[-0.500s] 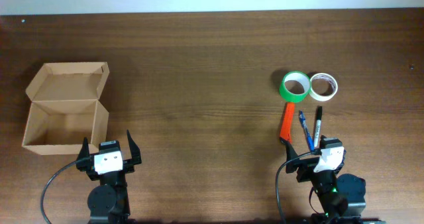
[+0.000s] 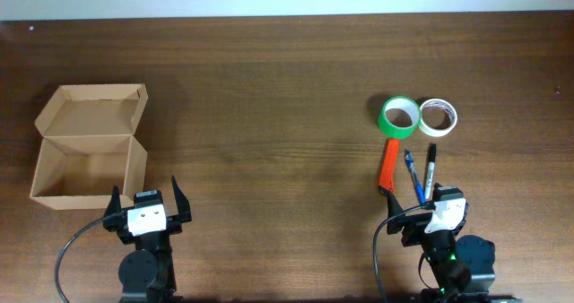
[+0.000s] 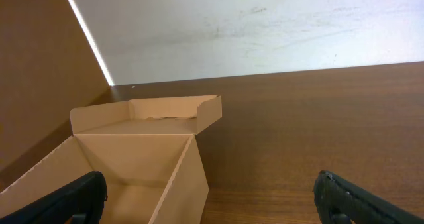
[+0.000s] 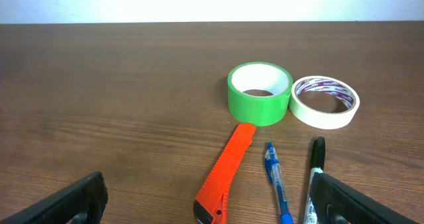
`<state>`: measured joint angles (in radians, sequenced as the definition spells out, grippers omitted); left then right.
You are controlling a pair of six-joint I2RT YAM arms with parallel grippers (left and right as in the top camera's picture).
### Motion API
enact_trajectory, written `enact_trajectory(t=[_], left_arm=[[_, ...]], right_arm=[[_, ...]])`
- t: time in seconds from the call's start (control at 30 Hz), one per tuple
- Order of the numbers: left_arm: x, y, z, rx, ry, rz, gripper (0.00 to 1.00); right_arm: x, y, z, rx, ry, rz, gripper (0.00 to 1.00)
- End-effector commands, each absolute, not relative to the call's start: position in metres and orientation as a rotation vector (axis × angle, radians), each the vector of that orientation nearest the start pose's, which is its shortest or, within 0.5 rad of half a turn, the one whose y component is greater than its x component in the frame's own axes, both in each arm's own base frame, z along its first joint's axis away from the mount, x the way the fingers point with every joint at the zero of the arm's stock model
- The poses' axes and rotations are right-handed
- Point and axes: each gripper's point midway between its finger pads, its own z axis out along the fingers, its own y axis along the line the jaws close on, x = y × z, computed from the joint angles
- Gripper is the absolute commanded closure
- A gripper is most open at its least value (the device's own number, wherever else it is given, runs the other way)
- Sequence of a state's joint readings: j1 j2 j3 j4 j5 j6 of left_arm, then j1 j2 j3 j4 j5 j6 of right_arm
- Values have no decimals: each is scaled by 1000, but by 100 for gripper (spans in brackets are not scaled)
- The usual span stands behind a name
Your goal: Pack container
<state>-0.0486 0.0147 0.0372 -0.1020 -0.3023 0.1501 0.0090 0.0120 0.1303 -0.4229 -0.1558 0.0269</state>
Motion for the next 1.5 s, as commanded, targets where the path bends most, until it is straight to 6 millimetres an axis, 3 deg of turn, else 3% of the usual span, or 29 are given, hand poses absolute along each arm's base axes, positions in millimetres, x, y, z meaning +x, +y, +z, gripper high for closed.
enact_trajectory(t=[0.0, 1.23, 1.33, 1.47], left_arm=[[240, 37, 162, -47, 1655, 326, 1], [240, 36, 162, -42, 1654, 320, 0], [240, 36, 167, -45, 1635, 318, 0], [244, 13, 171, 56, 1614, 207, 0]], right_arm=[[225, 28, 131, -81, 1871, 169, 1], [225, 28, 131, -81, 1871, 169, 1], [227, 28, 138, -83, 1839, 167, 1], [227, 27, 136, -79, 1846, 164, 1]])
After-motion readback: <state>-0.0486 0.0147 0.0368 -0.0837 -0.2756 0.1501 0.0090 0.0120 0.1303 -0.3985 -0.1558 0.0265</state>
